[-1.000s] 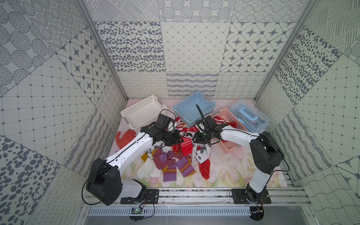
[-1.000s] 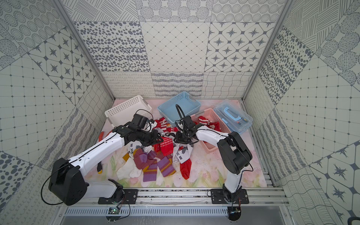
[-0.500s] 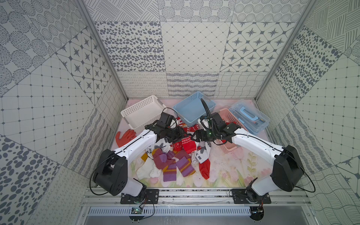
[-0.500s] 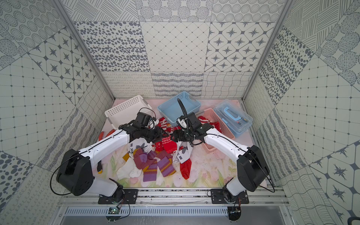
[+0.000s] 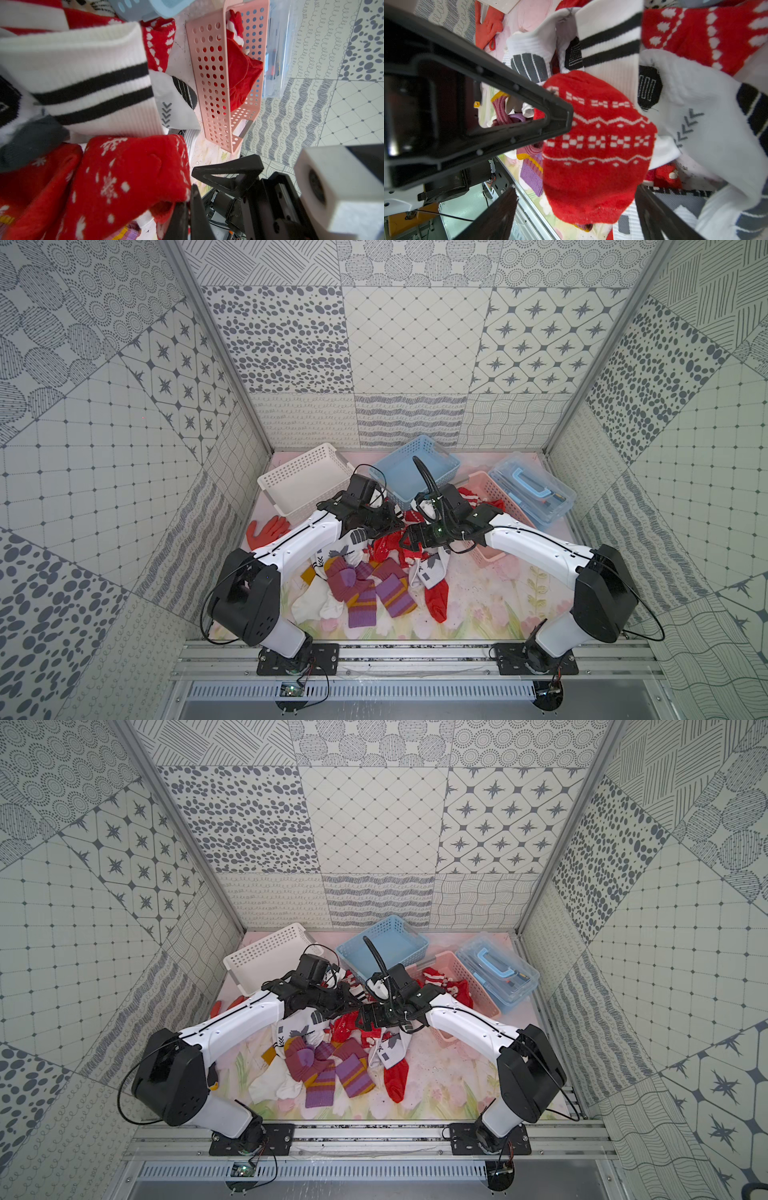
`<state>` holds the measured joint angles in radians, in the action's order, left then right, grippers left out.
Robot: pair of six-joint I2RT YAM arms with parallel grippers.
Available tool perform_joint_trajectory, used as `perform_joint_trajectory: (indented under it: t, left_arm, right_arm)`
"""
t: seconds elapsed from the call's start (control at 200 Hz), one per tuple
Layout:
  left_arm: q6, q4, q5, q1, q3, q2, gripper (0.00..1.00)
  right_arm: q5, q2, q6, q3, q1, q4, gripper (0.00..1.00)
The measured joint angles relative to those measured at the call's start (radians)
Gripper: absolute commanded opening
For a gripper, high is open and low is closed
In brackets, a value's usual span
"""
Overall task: Sort the socks into the basket by color
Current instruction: Pick up the sock from the center of the board.
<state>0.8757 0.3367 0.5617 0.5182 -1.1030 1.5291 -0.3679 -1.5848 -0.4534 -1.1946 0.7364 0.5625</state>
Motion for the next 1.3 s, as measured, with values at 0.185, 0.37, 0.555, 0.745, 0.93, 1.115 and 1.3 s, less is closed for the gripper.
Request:
perform_joint_trajectory:
  t: [0.185, 0.37, 0.555, 0.745, 0.93, 1.115, 1.3]
  left_arm:
    - [0.007, -0.006, -0.001, 0.006, -0.014, 0.003, 0.00]
    - [0.007, -0.005, -0.011, 0.008, -0.017, 0.001, 0.00]
    - [0.003, -0.001, -0.028, 0.011, -0.018, -0.012, 0.16]
    - [-0.011, 0.025, -0.047, 0.011, -0.022, -0.037, 0.50]
    - [-0.033, 0.056, -0.072, 0.011, -0.008, -0.080, 0.59]
    - [-0.051, 0.101, -0.103, 0.011, 0.020, -0.137, 0.63]
    - [-0.069, 0.140, -0.144, 0.011, 0.053, -0.205, 0.63]
  right_arm:
    - [0.014, -0.045, 0.019, -0.034, 0.007, 0.002, 0.70]
    - [0.022, -0.046, 0.021, -0.035, 0.006, 0.003, 0.20]
    - [0.024, -0.029, 0.018, -0.034, 0.005, 0.003, 0.00]
    - [0.008, -0.001, 0.016, -0.034, -0.003, 0.005, 0.00]
    - [-0.031, 0.048, 0.017, -0.040, -0.011, 0.019, 0.00]
    - [-0.055, 0.116, 0.020, -0.070, -0.018, 0.041, 0.00]
    - [-0.058, 0.187, 0.024, -0.121, -0.037, 0.069, 0.00]
